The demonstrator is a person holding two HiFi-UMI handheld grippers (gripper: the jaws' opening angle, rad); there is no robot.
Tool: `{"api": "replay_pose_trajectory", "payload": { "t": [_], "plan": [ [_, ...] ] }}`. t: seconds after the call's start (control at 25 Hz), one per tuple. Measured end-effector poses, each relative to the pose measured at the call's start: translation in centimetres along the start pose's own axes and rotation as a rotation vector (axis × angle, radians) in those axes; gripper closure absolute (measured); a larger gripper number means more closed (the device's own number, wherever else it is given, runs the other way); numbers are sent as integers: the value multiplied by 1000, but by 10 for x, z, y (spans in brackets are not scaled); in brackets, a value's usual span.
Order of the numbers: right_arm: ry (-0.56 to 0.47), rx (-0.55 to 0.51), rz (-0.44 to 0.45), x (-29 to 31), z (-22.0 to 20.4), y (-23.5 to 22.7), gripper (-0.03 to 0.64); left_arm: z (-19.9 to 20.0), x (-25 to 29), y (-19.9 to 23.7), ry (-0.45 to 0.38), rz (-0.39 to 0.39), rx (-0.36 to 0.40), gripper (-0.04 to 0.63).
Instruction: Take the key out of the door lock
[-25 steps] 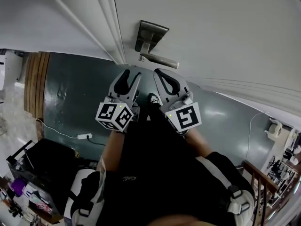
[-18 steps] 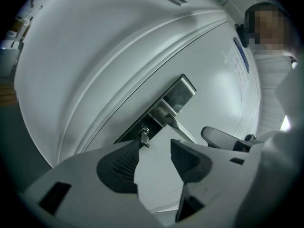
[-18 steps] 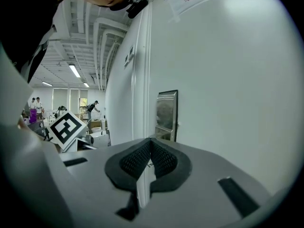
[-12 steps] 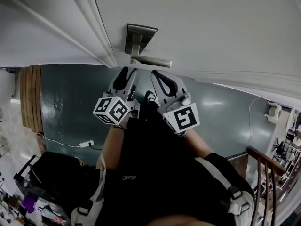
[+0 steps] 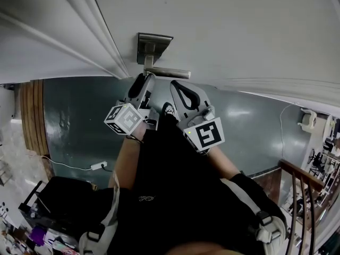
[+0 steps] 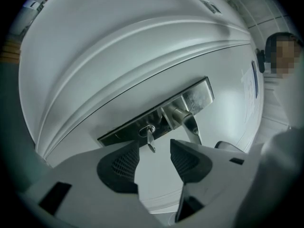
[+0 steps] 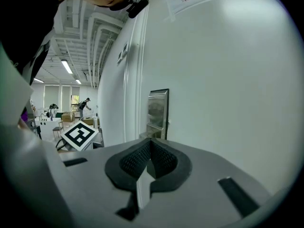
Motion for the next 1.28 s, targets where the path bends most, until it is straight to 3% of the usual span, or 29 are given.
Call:
{"api": "replay_pose_trajectory", "payload": {
  "t": [0.32, 0.6, 0.92, 1.12, 1.28],
  "plan": [
    [-10, 6, -12, 3, 4, -5, 608, 3, 13, 6, -39, -19, -68, 385],
    [-11, 17, -13, 3, 0, -10, 609, 2, 23, 11, -72, -28, -134, 433],
    [-18, 36, -5, 4, -2, -17, 609, 7, 25, 11, -132, -5, -132, 479],
    [-19, 41, 4, 3, -3, -19, 609, 5, 24, 12, -166, 16, -190, 506],
    [-17, 42, 6, 2, -3, -21, 609, 8, 28, 13, -188, -6, -190, 537]
  ]
}}
Point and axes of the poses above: the fingertips, and each gripper's own axes: x forward along the fingers, y to its left, z out of its top, the point moved 3 cm from there along -x, backward along the fingers, and after that the axes turned 13 degrees about -z, right-handed, at the moved point
